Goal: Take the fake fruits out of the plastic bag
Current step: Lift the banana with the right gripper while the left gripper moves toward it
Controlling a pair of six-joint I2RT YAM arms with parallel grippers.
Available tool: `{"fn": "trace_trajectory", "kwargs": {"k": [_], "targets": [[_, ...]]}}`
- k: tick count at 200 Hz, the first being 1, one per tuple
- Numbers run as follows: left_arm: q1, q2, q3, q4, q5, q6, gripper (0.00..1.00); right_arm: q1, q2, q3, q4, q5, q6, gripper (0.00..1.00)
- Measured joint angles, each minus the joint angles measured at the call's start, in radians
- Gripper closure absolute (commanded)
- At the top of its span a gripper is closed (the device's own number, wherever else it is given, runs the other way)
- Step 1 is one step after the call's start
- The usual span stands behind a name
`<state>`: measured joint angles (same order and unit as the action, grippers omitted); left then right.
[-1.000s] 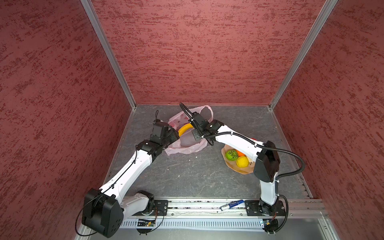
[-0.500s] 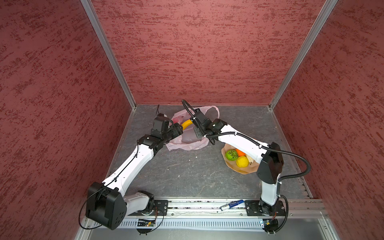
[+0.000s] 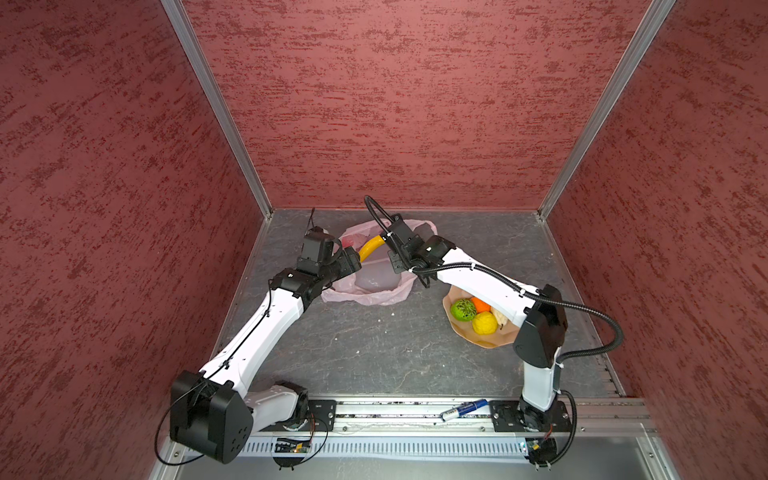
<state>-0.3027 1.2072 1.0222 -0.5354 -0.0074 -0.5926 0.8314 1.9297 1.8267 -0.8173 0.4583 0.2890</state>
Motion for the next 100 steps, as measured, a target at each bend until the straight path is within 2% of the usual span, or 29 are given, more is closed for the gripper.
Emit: {"fn": "trace_trajectory", "kwargs": {"k": [100], "targets": [[0.001, -0.025, 0.092, -0.245, -0.079, -0.171, 0.01, -0.003, 0.000, 0.000, 0.000, -0.001, 0.003, 1.00]]}}
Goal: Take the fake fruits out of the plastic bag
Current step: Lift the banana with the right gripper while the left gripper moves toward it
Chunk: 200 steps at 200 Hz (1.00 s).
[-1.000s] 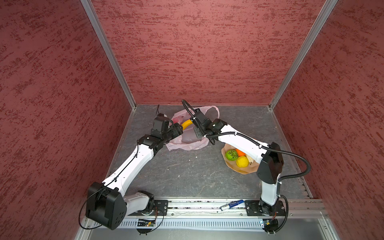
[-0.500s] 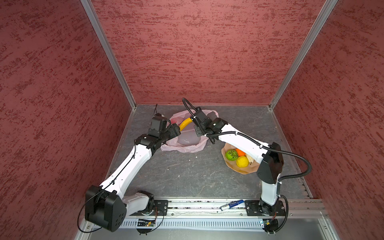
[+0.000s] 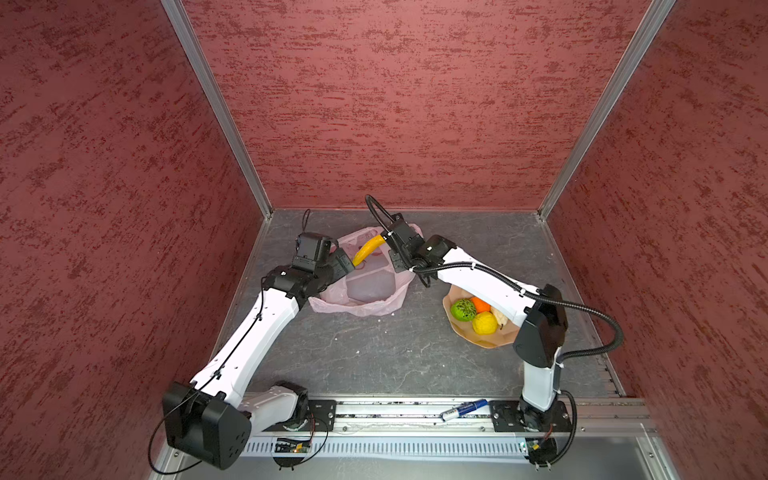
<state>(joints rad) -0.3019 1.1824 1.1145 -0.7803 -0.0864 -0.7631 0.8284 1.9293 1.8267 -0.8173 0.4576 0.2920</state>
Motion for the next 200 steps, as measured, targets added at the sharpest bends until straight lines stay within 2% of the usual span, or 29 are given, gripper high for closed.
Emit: {"fn": "trace_trajectory", "kwargs": {"k": [54, 96, 123, 157, 179, 200], "targets": [[-0.022, -0.010, 0.025, -0.125, -0.005, -0.076, 0.01, 0.000, -0.028, 0.000, 0.001, -0.007, 0.000, 1.00], [-0.064, -0.016, 0.025, -0.201, -0.005, -0.100, 0.06, 0.000, -0.060, -0.003, 0.004, -0.014, -0.001, 1.00], [-0.124, -0.028, 0.040, -0.261, -0.064, -0.094, 0.06, 0.000, -0.077, -0.024, 0.014, -0.028, 0.000, 1.00], [-0.160, -0.018, 0.110, -0.235, -0.127, 0.051, 0.07, 0.000, -0.085, -0.048, 0.023, -0.063, -0.003, 1.00], [-0.158, 0.011, 0.157, -0.169, -0.139, 0.215, 0.12, 0.000, -0.086, -0.050, 0.028, -0.092, -0.008, 1.00], [-0.148, 0.055, 0.190, -0.098, -0.107, 0.383, 0.16, 0.000, -0.088, -0.050, 0.028, -0.123, -0.013, 1.00]]}}
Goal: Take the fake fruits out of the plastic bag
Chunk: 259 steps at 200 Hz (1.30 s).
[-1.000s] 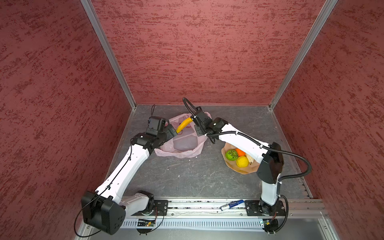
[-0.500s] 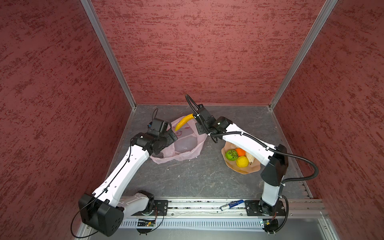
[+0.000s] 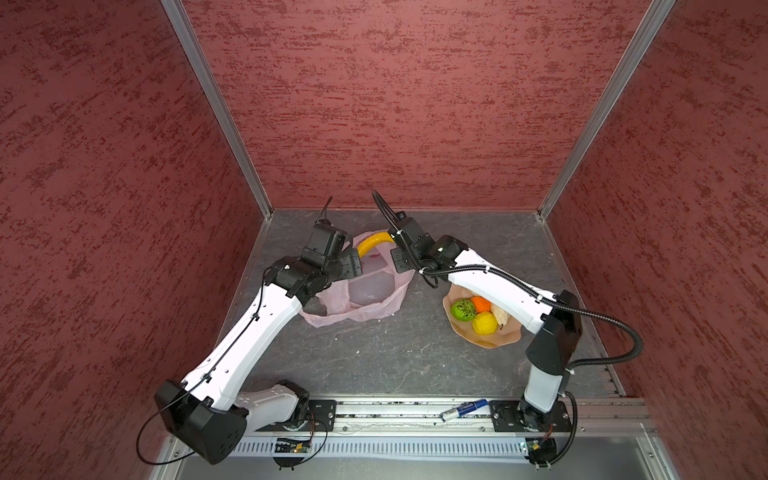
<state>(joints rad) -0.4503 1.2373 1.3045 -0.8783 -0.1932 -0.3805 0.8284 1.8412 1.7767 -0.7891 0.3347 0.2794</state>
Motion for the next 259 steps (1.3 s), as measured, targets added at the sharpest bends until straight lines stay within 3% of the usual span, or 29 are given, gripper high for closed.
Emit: {"fn": "trace_trajectory", "kwargs": {"k": [35, 79, 173, 259], "targets": [[0.032, 0.089, 0.042, 0.059, 0.092, 0.190, 0.23, 0.000, -0.003, 0.000, 0.000, -0.054, -0.008, 1.00], [0.064, 0.171, 0.050, 0.079, 0.180, 0.306, 0.26, 0.000, -0.020, 0.002, -0.001, -0.103, -0.019, 1.00], [0.086, 0.233, 0.067, 0.095, 0.219, 0.380, 0.33, 0.000, -0.038, 0.010, -0.001, -0.148, -0.026, 1.00], [0.104, 0.249, 0.067, 0.135, 0.220, 0.397, 0.51, 0.000, -0.039, 0.029, -0.003, -0.171, -0.030, 1.00]]}}
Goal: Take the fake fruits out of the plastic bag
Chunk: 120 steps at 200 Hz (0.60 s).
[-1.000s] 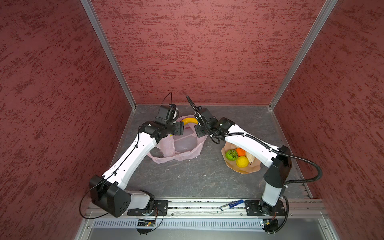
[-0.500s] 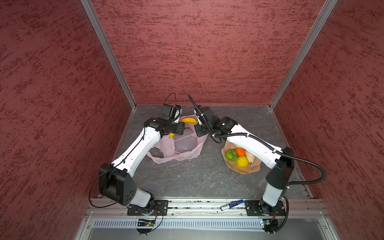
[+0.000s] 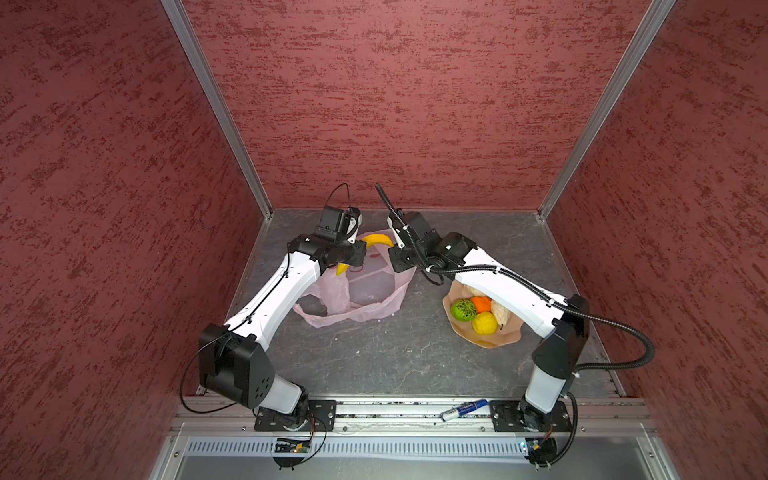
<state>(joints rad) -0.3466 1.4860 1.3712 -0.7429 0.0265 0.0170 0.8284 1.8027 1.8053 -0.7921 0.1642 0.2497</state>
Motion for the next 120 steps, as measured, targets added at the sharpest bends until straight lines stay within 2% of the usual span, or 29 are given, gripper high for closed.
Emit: {"fn": "trace_trajectory", "kwargs": {"k": [35, 95, 120], "targets": [[0.003, 0.002, -0.002, -0.002, 0.019, 0.025, 0.70, -0.008, 0.000, 0.000, 0.010, -0.001, -0.003, 1.00], [0.005, 0.002, -0.017, -0.004, 0.048, 0.044, 0.84, -0.018, 0.000, 0.000, 0.026, -0.001, -0.014, 0.97], [0.008, -0.002, -0.029, 0.005, 0.060, 0.043, 0.86, -0.018, 0.000, 0.000, 0.026, -0.001, -0.014, 0.92]]}}
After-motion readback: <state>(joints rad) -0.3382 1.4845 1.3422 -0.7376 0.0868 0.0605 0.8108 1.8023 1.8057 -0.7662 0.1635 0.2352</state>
